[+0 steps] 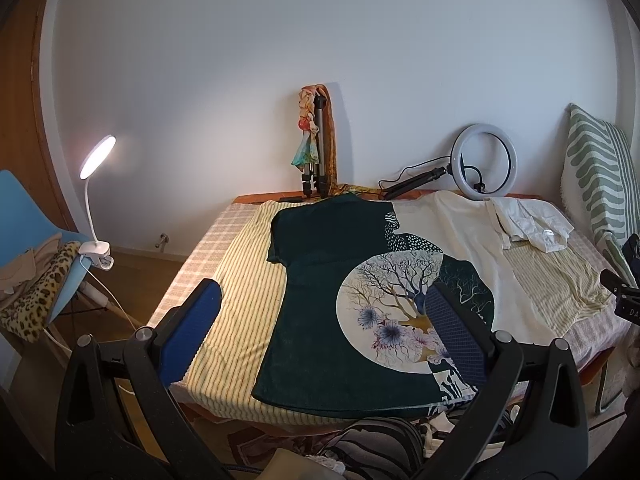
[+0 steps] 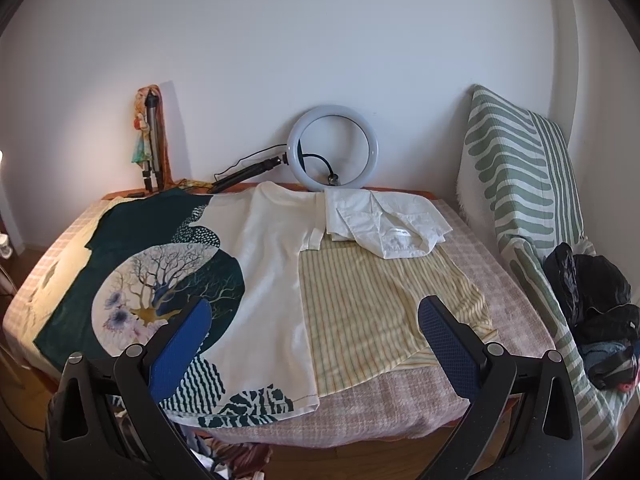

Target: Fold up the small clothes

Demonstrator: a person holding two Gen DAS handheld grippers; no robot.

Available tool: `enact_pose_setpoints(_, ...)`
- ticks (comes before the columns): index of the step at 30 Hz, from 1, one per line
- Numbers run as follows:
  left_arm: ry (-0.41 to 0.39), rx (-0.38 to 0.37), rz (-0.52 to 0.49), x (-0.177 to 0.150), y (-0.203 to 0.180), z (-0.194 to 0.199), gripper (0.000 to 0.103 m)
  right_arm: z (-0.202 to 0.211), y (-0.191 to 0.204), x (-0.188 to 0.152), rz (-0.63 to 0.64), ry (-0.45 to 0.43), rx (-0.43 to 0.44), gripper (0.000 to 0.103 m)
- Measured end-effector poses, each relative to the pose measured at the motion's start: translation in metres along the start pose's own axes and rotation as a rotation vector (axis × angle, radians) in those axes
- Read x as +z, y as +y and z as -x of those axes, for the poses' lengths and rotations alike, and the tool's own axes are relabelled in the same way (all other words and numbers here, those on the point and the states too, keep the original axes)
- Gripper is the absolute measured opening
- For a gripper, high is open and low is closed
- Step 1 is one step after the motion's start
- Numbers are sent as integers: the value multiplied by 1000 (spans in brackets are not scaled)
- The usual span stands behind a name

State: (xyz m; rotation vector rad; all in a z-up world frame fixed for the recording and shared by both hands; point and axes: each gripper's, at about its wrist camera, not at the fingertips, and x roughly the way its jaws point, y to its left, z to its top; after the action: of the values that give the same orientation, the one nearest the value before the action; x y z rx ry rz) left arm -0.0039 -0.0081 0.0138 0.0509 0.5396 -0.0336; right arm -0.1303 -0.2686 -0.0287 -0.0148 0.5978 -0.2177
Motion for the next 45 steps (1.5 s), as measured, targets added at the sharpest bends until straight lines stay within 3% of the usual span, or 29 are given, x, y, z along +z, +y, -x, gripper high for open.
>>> enact_pose_setpoints(45,-18,-15,45,10,12,7,103,3,5,0,21,-5,-15,102)
